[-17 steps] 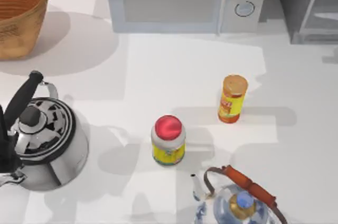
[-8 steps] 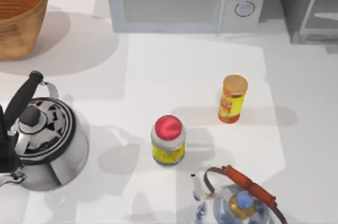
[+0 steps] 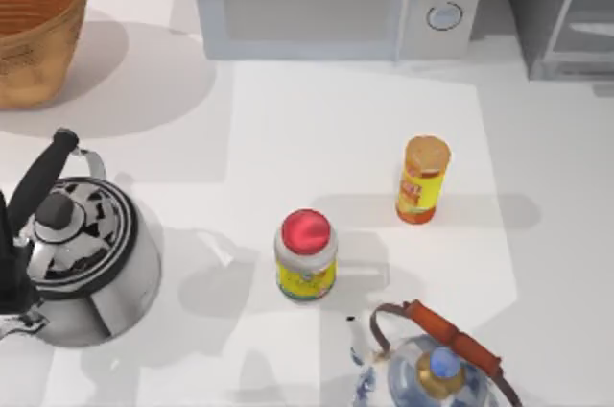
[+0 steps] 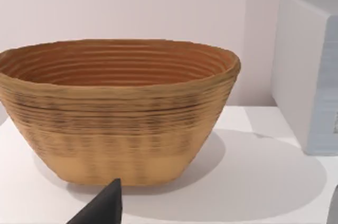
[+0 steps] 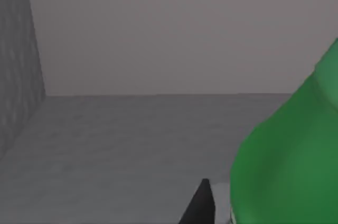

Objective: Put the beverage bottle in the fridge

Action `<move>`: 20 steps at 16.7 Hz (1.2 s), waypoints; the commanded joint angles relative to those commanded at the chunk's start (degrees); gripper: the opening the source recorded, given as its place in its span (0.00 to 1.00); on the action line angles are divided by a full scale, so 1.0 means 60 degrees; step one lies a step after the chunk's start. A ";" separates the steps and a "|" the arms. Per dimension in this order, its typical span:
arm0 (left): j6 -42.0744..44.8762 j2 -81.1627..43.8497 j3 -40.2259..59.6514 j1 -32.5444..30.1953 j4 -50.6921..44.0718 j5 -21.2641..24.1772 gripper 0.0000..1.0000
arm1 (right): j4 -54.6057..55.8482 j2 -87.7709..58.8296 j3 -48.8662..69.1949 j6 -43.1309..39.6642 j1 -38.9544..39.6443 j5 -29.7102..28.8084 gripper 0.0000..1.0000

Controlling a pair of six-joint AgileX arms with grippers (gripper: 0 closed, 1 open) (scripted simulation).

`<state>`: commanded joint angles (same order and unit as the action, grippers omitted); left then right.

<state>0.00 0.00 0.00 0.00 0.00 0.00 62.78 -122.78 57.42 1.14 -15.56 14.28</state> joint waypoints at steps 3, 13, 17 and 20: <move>0.0000 0.0000 0.0000 0.0000 0.0000 0.0000 1.00 | -0.0563 -0.0776 0.0899 0.0038 0.0083 -0.0122 0.01; 0.0000 0.0000 0.0000 0.0000 0.0000 0.0000 1.00 | -0.2058 -0.2225 0.4619 -0.0073 0.0440 -0.0454 0.01; 0.0000 0.0000 0.0000 0.0000 0.0000 0.0000 1.00 | -0.2058 -0.2225 0.4619 -0.0073 0.0440 -0.0454 0.08; 0.0000 0.0000 0.0000 0.0000 0.0000 0.0000 1.00 | -0.2058 -0.2225 0.4619 -0.0073 0.0440 -0.0454 0.31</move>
<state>0.00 0.00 0.00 0.00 0.00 0.00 50.43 -136.12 85.13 0.71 -12.93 11.56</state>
